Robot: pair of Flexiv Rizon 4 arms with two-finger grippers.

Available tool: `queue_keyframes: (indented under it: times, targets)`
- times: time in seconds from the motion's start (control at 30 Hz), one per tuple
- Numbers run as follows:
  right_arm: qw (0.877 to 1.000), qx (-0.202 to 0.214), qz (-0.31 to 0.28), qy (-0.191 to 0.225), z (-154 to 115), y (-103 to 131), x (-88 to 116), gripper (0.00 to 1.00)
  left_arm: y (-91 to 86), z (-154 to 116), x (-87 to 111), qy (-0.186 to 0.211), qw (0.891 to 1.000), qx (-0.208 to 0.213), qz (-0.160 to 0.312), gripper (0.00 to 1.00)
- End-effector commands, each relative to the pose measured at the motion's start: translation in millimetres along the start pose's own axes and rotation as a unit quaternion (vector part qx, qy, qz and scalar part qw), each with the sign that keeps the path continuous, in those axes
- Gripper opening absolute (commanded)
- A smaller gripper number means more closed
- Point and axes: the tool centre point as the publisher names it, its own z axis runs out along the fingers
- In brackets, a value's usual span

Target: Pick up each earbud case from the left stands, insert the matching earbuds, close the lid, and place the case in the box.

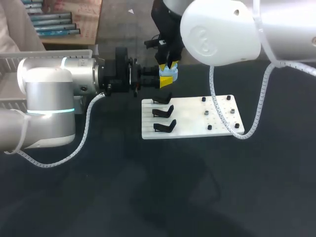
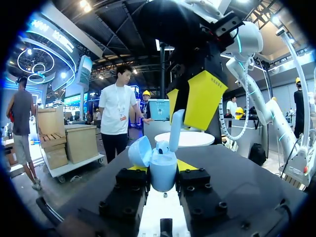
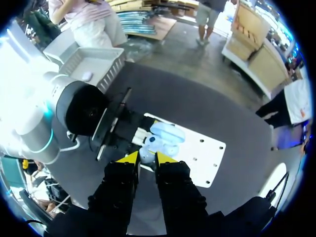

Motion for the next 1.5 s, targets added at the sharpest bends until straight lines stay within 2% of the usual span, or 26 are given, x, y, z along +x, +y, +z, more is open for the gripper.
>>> queue_keyframes:
  times: [0.03, 0.83, 1.5]
  targets:
    - [1.000, -0.002, 0.000, -0.002, -0.6, -0.7, -0.4, 0.00, -2.1, 0.4, 0.9, -0.002, 1.000, -0.004, 0.002, 0.00]
    - [1.000, -0.017, -0.006, 0.001, 4.1, -1.3, -5.7, 0.00, -2.1, 0.4, 0.9, -0.002, 1.000, -0.004, 0.002, 0.00]
    - [1.000, -0.014, -0.024, 0.004, 5.0, -4.1, -6.0, 0.00, -2.1, 0.4, 0.9, -0.002, 1.000, -0.004, 0.002, 0.00]
